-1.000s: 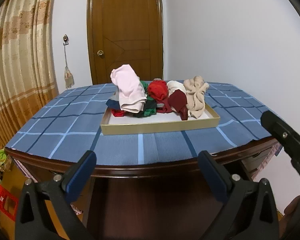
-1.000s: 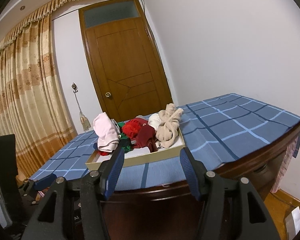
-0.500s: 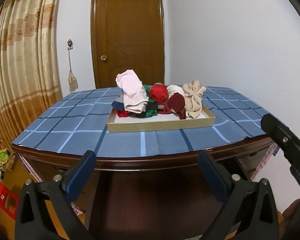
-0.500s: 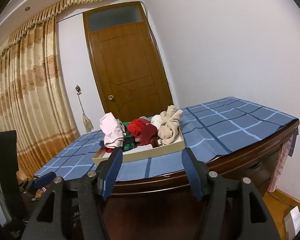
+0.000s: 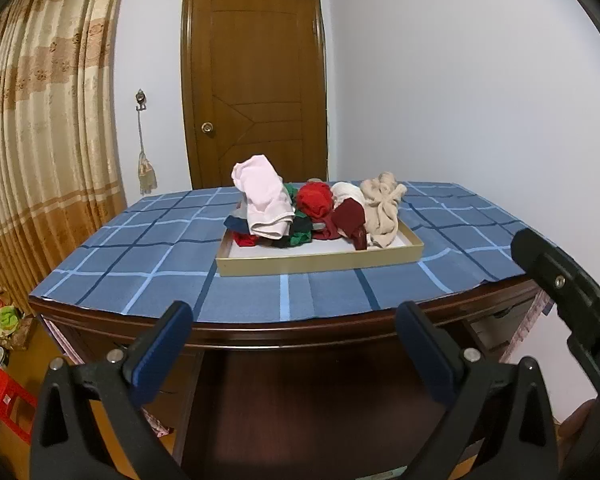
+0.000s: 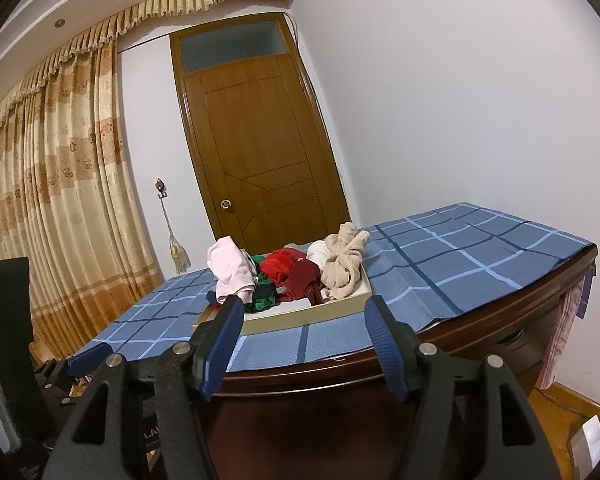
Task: Take underwear out of drawer
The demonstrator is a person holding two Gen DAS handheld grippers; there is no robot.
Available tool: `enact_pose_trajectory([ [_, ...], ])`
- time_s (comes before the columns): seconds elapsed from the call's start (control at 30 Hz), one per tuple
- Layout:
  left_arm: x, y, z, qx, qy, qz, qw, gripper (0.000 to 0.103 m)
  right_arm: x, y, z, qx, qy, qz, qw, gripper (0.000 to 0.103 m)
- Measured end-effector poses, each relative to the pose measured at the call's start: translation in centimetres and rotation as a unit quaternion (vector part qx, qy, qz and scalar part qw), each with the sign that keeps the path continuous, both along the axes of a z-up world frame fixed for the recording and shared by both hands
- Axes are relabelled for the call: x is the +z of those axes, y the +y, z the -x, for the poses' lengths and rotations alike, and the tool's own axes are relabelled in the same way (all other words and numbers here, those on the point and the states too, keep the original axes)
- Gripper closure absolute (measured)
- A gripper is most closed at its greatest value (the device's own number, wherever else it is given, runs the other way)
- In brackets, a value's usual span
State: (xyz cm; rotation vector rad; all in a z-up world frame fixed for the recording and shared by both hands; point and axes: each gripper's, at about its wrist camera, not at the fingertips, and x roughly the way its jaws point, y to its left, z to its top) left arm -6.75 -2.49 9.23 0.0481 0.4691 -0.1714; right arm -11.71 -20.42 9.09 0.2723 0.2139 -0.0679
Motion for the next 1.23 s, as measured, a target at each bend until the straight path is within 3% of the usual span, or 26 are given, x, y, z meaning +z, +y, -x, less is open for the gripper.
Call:
enact_pose_trajectory([
  [0.83,0.1,0.6,0.3,0.028,-0.004,0.002,0.9996,0.0,0.0,0.1,0.9,-0.005,-0.008,-0.002,1.0,0.037],
  [1.03,0.1,0.4,0.4,0.052,-0.005,-0.023,0.9984,0.0,0.0,0.1,1.3,-0.012,-0.013,0.0,1.0,0.037],
  [1.23,0.2,0.2,0.4,0.038,-0.002,-0.02,0.9991,0.0,0.2,0.4,1.6,-0.009,-0.012,-0.003,1.0,0.037],
])
